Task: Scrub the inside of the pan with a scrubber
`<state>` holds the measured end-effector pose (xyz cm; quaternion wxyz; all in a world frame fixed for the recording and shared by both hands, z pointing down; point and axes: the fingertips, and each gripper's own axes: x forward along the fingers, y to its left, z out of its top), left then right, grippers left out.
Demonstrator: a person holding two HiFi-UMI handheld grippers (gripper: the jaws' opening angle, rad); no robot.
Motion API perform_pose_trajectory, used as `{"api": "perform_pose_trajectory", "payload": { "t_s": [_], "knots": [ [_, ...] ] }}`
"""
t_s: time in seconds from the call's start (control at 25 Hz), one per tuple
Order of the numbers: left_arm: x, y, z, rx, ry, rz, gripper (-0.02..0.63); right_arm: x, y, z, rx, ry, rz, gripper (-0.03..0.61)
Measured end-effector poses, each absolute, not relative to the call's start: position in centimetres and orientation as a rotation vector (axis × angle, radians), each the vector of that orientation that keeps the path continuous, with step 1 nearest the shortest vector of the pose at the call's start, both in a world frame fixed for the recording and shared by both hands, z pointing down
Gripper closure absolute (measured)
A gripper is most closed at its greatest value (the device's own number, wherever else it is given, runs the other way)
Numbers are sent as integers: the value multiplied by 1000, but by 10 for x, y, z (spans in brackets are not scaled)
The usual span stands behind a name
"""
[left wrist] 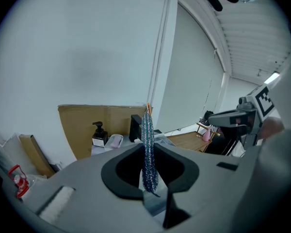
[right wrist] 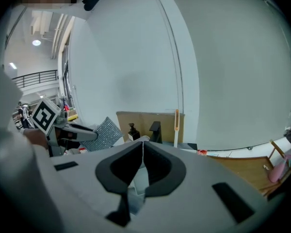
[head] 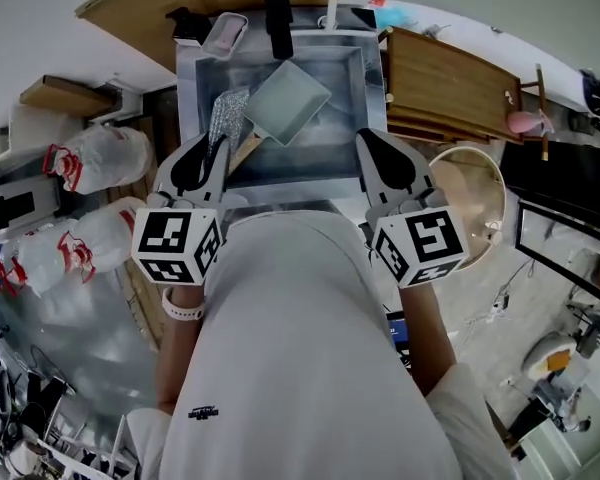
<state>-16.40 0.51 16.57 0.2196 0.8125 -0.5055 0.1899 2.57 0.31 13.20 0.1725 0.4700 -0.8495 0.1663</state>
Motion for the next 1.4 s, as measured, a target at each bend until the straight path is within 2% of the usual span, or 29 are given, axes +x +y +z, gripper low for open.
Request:
{"api": "perform_pose_trajectory", "payload": {
  "t_s": [0.48, 1.4],
  "knots": [
    [-149, 7, 162, 2261, -1375, 525, 549, 1, 6, 141, 1167, -2478, 516, 569],
    [-131, 20, 151, 2333, -1302, 493, 549, -1, 24, 130, 1222, -2495, 469, 569]
  ]
}}
